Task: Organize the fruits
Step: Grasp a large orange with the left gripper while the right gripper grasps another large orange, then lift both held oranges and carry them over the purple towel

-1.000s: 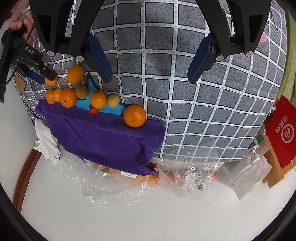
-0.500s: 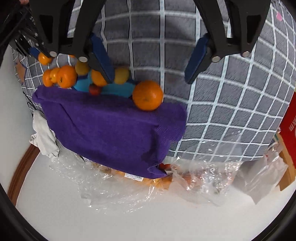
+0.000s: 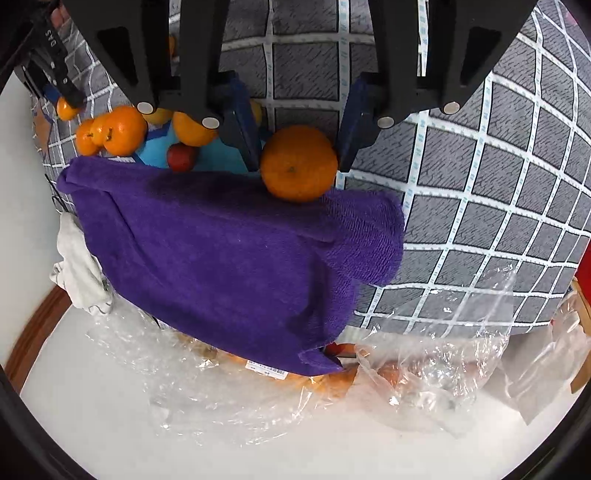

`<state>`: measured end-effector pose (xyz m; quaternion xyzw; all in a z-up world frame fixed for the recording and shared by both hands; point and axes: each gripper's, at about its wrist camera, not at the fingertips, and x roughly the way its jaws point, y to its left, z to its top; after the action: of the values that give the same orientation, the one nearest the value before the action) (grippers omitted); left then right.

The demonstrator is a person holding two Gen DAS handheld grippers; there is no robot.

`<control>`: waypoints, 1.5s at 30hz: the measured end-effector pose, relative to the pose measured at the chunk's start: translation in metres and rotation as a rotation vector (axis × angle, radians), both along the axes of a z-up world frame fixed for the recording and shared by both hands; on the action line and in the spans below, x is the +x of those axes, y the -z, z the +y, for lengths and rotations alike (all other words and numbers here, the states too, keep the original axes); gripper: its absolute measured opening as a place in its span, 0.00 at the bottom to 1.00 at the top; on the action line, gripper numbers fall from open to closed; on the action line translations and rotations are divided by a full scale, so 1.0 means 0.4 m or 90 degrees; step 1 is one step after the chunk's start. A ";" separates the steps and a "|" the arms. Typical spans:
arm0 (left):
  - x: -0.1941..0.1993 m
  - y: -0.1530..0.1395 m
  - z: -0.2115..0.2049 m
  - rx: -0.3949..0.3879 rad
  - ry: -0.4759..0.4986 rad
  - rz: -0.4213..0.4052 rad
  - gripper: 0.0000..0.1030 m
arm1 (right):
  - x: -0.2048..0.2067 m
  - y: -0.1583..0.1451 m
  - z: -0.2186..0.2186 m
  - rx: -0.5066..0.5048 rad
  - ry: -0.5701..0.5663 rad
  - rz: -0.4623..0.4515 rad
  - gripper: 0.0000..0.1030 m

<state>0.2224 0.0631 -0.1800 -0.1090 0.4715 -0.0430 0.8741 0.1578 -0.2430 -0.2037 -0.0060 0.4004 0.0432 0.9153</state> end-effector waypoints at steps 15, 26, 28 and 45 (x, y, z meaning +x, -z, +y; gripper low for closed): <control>-0.138 -0.117 0.031 0.014 -0.024 -0.029 0.38 | -0.022 -0.083 -0.014 0.026 0.015 -0.020 0.32; -0.214 -0.216 0.035 -0.001 -0.028 -0.068 0.38 | -0.063 -0.190 0.000 0.021 0.017 -0.062 0.32; -0.218 -0.234 0.037 -0.008 -0.028 -0.074 0.38 | -0.069 -0.203 0.001 0.019 0.018 -0.068 0.32; -0.155 -0.316 -0.012 -0.018 -0.010 -0.109 0.38 | -0.012 -0.310 -0.018 0.030 0.027 -0.114 0.32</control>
<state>0.1605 0.0583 -0.0535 -0.1211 0.3933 -0.0524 0.9099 0.1531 -0.2501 -0.0797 0.0204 0.3162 0.0329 0.9479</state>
